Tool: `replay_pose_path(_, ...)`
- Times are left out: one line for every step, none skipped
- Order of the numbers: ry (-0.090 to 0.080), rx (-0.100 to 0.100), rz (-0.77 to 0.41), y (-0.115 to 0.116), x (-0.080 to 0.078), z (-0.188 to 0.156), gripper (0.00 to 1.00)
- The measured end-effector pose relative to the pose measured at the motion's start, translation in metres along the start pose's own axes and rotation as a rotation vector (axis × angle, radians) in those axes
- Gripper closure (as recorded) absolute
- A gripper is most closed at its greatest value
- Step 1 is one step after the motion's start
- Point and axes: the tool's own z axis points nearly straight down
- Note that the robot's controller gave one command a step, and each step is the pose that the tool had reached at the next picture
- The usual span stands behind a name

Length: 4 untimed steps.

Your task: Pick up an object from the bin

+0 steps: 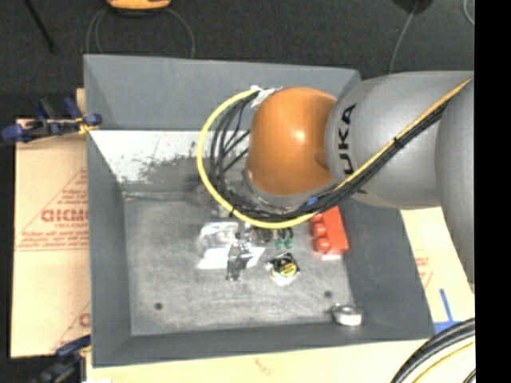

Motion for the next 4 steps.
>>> replay_pose_path(0.000, 0.000, 0.001, -0.0001, 0.0000, 0.0000, 1.00)
replay_pose_path(0.000, 0.000, 0.002, -0.0001, 0.0000, 0.0000, 0.00)
replay_pose_path(0.000, 0.000, 0.003, 0.0000, 0.0000, 0.0000, 1.00)
replay_pose_path(0.000, 0.000, 0.004, 0.0000, 0.0000, 0.0000, 0.00)
